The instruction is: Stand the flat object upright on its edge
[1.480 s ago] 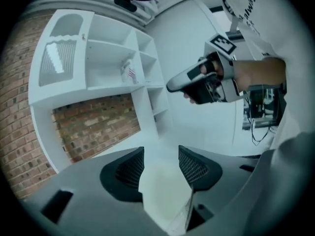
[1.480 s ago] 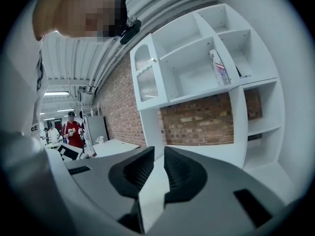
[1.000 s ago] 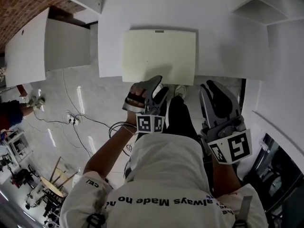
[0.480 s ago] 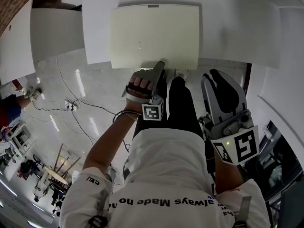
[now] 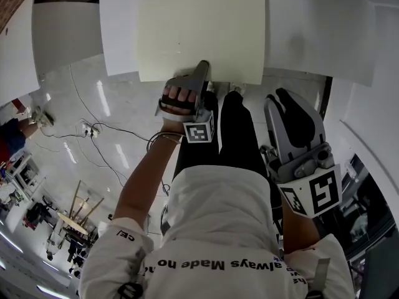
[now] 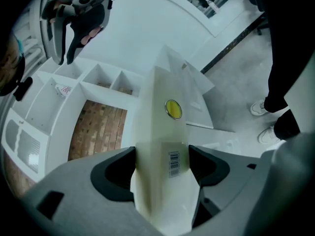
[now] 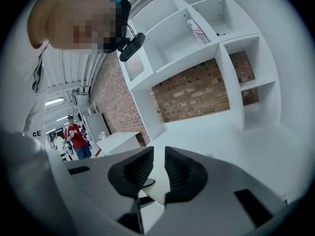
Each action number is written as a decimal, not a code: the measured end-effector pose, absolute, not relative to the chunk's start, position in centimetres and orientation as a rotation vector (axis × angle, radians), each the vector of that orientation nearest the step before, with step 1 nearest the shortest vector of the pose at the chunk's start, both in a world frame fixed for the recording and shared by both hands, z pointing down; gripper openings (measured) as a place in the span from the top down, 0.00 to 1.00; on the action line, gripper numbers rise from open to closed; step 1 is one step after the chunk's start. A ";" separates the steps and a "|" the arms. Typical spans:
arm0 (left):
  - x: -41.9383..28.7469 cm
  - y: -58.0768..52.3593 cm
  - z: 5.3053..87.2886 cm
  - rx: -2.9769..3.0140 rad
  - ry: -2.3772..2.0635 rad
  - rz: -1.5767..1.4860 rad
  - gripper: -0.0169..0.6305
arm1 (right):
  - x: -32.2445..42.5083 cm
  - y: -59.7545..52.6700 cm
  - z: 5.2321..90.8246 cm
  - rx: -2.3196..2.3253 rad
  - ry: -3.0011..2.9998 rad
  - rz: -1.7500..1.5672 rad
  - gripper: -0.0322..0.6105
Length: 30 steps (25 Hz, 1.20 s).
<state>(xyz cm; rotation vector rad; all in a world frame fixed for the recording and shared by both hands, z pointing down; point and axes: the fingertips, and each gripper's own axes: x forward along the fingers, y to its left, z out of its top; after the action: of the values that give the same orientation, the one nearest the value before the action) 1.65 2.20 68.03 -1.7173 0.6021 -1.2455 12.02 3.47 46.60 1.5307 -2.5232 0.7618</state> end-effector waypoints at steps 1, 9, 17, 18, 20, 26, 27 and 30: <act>1.6 2.3 67.9 -1.728 0.602 -1.244 0.44 | 12.0 3.5 46.6 1.531 -2.523 0.761 0.86; 1.7 2.1 65.8 -1.839 0.644 -1.225 0.48 | 12.0 2.6 45.0 1.523 -2.547 0.725 0.86; 1.8 -0.8 61.7 -2.023 0.796 -1.117 0.51 | 11.3 1.5 43.0 1.505 -2.575 0.679 0.86; 1.6 -1.4 61.1 -2.050 0.817 -1.098 0.51 | 11.0 1.2 42.7 1.502 -2.577 0.674 0.86; 1.3 -2.8 60.0 -2.100 0.868 -1.058 0.51 | 10.7 0.6 42.1 1.498 -2.581 0.662 0.86; 0.9 -6.3 56.9 -2.194 0.980 -0.953 0.52 | 10.2 -0.7 40.8 1.481 -2.604 0.632 0.86; 0.9 -6.4 56.4 -2.209 0.991 -0.932 0.52 | 10.1 -0.6 40.7 1.479 -2.608 0.626 0.86; 0.9 -7.1 55.3 -2.262 1.021 -0.859 0.53 | 9.7 -0.5 40.4 1.476 -2.616 0.614 0.86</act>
<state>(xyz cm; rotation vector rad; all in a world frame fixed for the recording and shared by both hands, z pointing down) 0.94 -7.11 55.28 -2.2615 1.0215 -0.8594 9.73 -0.51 40.39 1.4764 -2.6163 0.6137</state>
